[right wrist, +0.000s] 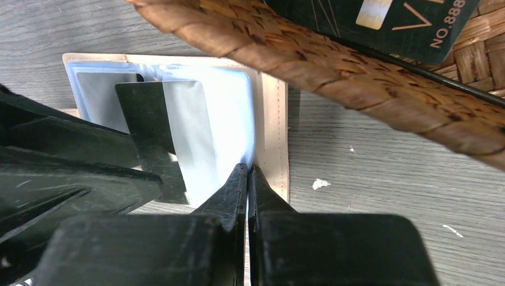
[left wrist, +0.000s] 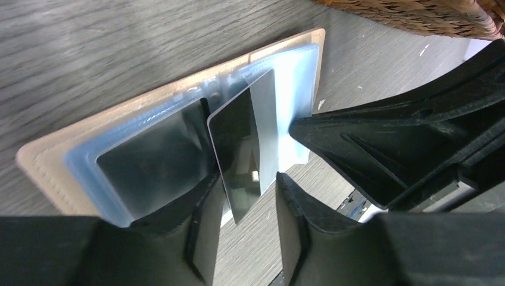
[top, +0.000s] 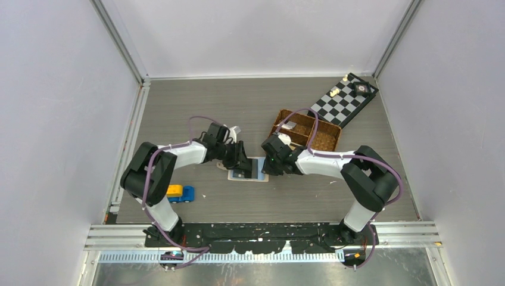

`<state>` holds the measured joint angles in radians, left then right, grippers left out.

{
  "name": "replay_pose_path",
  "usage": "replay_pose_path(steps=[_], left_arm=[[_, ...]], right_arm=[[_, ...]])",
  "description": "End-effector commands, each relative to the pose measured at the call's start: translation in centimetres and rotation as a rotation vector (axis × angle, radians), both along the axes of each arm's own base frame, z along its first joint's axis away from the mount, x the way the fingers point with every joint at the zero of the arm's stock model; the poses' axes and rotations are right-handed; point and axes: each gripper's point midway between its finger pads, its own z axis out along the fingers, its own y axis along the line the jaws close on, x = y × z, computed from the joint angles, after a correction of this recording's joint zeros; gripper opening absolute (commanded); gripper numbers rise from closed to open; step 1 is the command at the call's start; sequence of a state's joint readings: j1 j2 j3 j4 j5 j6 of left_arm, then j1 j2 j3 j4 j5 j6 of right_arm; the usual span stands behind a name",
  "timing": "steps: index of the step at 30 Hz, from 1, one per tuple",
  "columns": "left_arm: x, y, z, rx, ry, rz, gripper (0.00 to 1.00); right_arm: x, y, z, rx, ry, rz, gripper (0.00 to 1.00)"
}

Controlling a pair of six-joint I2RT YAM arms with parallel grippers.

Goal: Put the credit cards into the card holder
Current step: Insert the credit card into the card holder.

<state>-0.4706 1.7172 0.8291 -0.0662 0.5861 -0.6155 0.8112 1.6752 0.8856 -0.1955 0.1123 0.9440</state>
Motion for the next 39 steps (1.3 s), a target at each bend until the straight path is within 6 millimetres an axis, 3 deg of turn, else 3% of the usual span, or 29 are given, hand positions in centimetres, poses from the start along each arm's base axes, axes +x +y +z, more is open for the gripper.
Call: replay_pose_path(steps=[1,10,18,21,39], left_arm=[[0.3,2.8,-0.2,0.158,-0.052,0.019,0.43],[0.0,2.1,1.3,0.121,-0.084,0.000,0.49],[0.0,1.2,0.9,0.071,-0.065,-0.006,0.49],[0.0,1.1,0.8,0.065,-0.065,-0.005,0.48],[-0.1,-0.8,0.0,0.048,-0.051,-0.033,0.45]], right_arm=[[-0.4,-1.9,-0.5,-0.068,-0.007,-0.022,0.01],[-0.4,-1.6,0.0,-0.050,-0.013,-0.011,0.02],[-0.4,-1.4,1.3,-0.026,-0.033,-0.004,0.26],[-0.4,-1.5,1.6,-0.026,-0.038,-0.007,0.29],[-0.6,-0.8,0.8,-0.001,-0.019,0.012,0.06]])
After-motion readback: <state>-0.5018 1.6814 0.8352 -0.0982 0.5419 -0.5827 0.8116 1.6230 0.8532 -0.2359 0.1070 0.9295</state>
